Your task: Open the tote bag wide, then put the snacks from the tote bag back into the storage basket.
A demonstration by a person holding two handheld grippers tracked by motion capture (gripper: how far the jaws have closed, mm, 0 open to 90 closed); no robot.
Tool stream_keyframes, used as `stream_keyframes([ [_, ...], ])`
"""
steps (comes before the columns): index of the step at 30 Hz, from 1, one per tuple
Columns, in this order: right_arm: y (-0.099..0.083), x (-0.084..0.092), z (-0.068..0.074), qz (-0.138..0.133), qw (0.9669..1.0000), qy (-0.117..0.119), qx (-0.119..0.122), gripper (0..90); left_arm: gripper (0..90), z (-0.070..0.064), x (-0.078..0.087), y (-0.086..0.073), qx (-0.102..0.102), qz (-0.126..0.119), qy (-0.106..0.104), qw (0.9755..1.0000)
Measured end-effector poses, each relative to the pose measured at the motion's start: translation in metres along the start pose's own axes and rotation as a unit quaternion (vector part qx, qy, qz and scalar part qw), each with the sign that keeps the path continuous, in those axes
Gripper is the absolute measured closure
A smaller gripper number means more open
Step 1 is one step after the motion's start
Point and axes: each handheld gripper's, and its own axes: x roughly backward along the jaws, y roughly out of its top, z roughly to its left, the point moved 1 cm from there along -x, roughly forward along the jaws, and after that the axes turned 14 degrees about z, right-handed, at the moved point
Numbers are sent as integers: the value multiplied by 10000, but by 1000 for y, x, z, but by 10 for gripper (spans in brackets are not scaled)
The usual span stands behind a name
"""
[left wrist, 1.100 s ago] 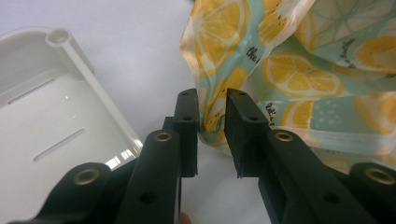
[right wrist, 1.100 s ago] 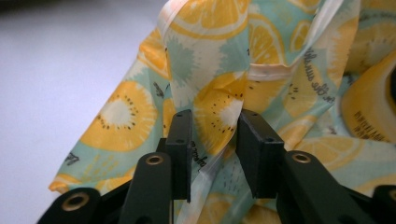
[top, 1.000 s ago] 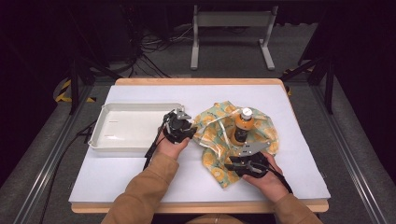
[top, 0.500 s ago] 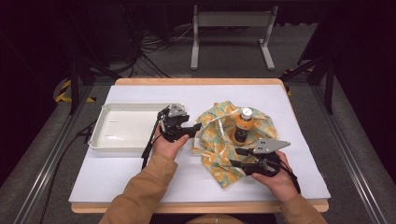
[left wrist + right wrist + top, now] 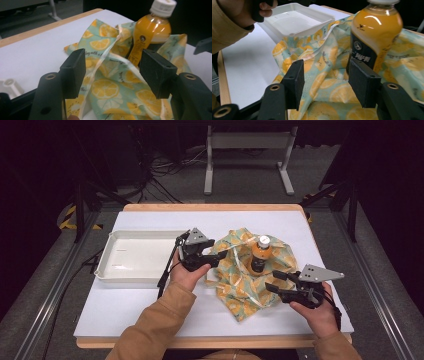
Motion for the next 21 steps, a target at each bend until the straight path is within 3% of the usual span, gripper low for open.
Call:
stream_keyframes([
  [7,-5,9,-11,-86,9997,-152,-154,467,363,-5,2,5,-187,-106,-111,9997],
  [14,-14,19,-30,-235,9980,-453,-372,463,352,-11,3,12,-344,-201,-191,9990],
  [17,-17,20,-36,-288,9973,-516,-444,460,347,-13,1,16,-303,-234,-214,9990],
  [21,-19,21,-40,-298,9970,-518,-500,459,347,-15,-1,20,-411,-201,-259,9986],
])
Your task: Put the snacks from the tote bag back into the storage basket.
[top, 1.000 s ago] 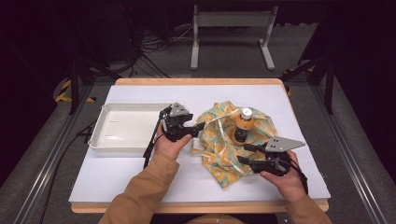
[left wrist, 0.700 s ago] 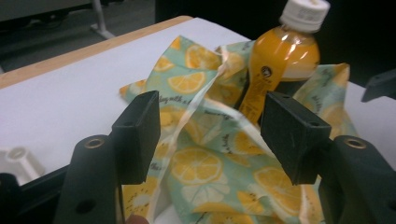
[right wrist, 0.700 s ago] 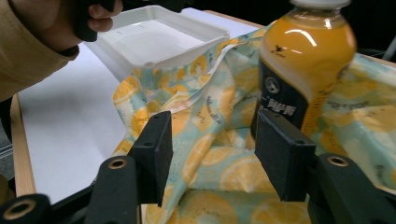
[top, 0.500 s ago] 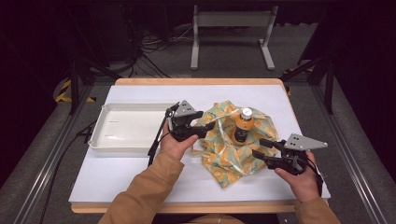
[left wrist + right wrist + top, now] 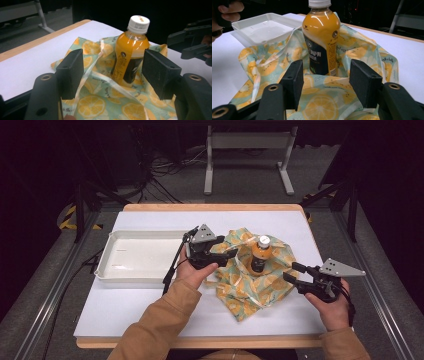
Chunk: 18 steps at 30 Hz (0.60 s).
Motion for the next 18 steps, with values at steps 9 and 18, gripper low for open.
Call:
stream_keyframes([
  [9,-3,0,-7,74,9999,-41,-72,452,293,-6,-9,12,-171,-123,-285,9994],
  [18,-8,-1,-14,82,9997,-62,-199,443,264,-7,-25,22,-246,-346,-468,9980],
])
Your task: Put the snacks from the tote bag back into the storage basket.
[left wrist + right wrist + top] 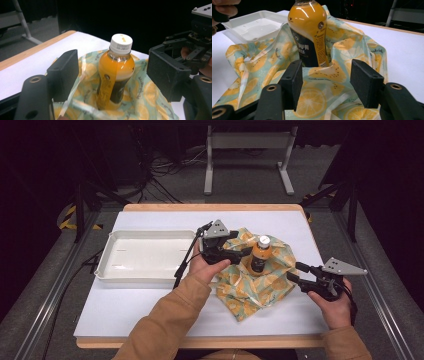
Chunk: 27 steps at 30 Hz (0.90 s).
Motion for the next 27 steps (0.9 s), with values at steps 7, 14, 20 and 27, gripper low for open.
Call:
stream_keyframes([
  [7,0,4,-3,-107,9999,19,-41,442,250,8,-14,-1,15,-166,-257,9995],
  [14,-1,4,-4,-115,9999,32,-48,442,250,8,-25,0,-81,-192,-324,9993],
  [20,-1,5,-4,-113,9999,48,-66,441,247,6,-38,5,-279,-182,-420,9986],
  [27,-2,8,-2,-153,9999,41,-57,440,259,4,-52,8,-337,-196,-408,9984],
])
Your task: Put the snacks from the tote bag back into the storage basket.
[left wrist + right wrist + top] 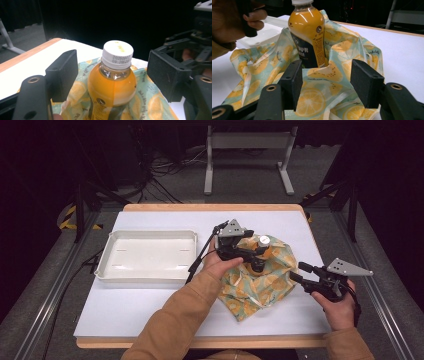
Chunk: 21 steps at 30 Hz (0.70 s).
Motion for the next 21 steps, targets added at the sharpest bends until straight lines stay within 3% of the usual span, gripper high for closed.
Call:
stream_keyframes([
  [4,-1,3,1,-9,10000,-15,-31,439,251,-2,-10,0,-177,-45,23,9998],
  [8,-2,4,-1,11,10000,-16,-72,437,263,-4,-18,-1,-220,-58,53,9997],
  [10,-1,4,-1,-18,10000,1,-74,437,305,-4,-20,-1,-248,46,197,9995],
  [17,-1,4,-2,13,10000,-23,-83,437,412,-6,-21,0,-286,8,152,9995],
  [21,-1,4,-2,16,10000,-19,-89,439,505,-5,-20,0,-186,1,134,9997],
])
